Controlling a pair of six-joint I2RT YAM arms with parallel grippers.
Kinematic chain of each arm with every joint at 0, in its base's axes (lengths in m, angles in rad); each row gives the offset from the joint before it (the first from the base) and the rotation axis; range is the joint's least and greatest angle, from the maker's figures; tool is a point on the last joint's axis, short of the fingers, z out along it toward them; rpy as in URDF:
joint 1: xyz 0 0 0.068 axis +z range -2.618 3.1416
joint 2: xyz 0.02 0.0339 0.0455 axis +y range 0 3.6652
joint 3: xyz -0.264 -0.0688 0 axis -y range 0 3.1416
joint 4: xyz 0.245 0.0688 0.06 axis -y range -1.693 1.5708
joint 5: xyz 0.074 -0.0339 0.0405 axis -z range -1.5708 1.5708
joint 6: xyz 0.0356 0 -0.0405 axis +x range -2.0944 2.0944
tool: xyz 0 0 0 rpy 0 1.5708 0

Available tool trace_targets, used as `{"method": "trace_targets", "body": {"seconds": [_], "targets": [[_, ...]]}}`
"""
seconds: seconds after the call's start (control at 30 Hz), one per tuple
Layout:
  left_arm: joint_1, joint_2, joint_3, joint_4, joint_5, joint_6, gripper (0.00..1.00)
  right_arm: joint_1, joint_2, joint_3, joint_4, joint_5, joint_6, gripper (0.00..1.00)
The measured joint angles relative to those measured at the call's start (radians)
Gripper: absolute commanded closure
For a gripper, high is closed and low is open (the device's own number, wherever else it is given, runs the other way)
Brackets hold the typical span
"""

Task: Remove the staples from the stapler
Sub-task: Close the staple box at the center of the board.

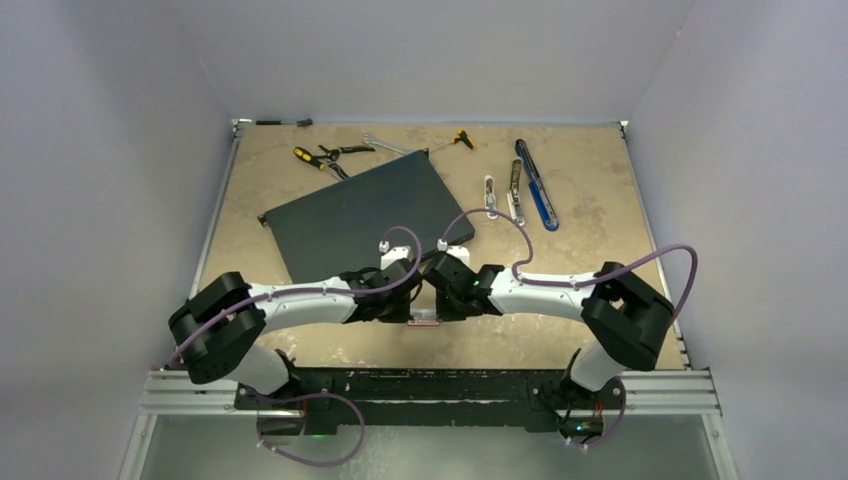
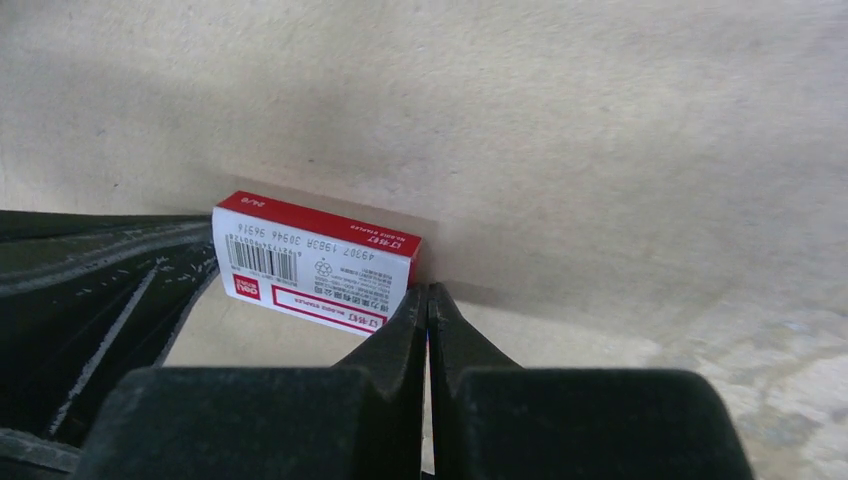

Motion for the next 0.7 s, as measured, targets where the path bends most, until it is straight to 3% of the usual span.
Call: {"method": "trace_targets", "body": {"seconds": [0.2, 0.33, 0.5, 0.6, 0.7], "targets": [[-0.007, 0.042, 0.058, -0.038, -0.022, 0.0, 1.0, -0.03, -0.072, 0.0, -0.104, 0.098, 0.013, 1.0], [0.049, -0.01, 0.059, -0.115, -0.059, 0.001, 0.88, -0.085, -0.178, -0.026, -0.133, 0.137, 0.013, 0.94], [0.171, -0.171, 0.074, -0.209, -0.158, 0.032, 0.53, -0.223, -0.314, -0.061, -0.127, 0.143, -0.036, 0.51], [0.186, -0.261, 0.117, -0.254, -0.249, 0.064, 0.33, -0.293, -0.357, -0.054, -0.097, 0.125, -0.106, 0.37], [0.191, -0.338, 0.173, -0.263, -0.325, 0.103, 0.24, -0.392, -0.361, -0.026, -0.048, 0.022, -0.194, 0.25]]}}
